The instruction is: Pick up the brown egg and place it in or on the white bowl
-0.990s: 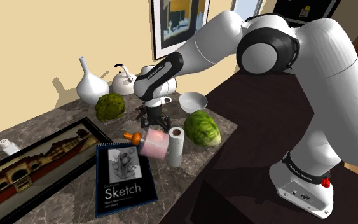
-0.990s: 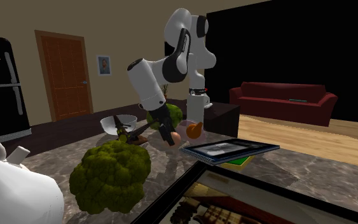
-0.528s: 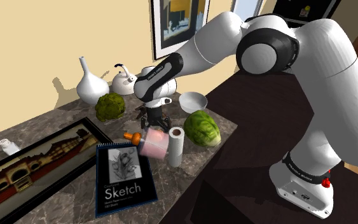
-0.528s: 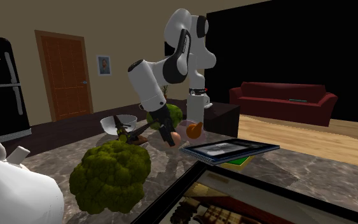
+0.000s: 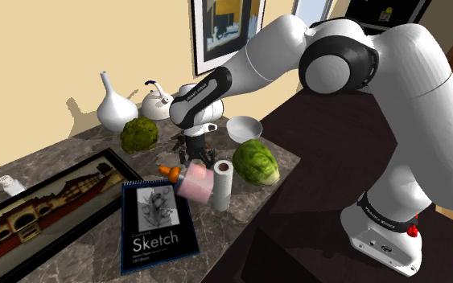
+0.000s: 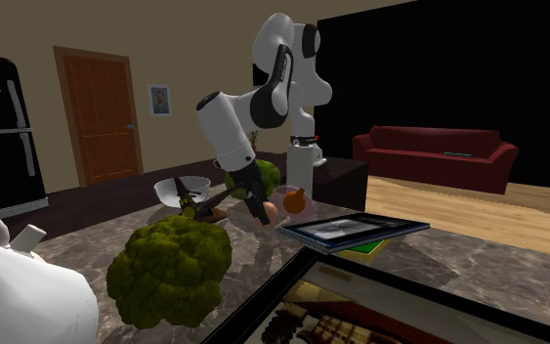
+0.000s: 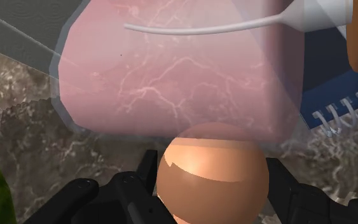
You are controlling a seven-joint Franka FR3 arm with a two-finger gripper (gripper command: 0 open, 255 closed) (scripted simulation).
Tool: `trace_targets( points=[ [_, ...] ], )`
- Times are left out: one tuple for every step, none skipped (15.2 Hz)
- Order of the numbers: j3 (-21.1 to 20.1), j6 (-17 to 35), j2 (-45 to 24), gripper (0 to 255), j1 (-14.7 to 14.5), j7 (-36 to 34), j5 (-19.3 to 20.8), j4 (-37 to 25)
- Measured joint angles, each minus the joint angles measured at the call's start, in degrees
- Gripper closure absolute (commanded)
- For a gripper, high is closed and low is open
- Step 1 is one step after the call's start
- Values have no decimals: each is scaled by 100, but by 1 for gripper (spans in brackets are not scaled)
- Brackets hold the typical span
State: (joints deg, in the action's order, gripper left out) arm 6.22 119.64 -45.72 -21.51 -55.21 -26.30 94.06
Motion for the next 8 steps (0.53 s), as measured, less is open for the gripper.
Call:
trace_targets(
  points=[
    [0,0,0,255,0,0,0,0],
    [0,0,0,255,0,0,0,0],
    [3,-10,28,255,-3,-5,3,17],
    [8,-38,80,255,-10,-20,12,39],
    [17,-89,119,255,-9,-36,25,26],
    [26,-121,188,255,-15,-50,36,61],
    [36,-160,256,255,-15,-59,48,89],
    [44,-203,301,255,-18,-76,60,87]
  ],
)
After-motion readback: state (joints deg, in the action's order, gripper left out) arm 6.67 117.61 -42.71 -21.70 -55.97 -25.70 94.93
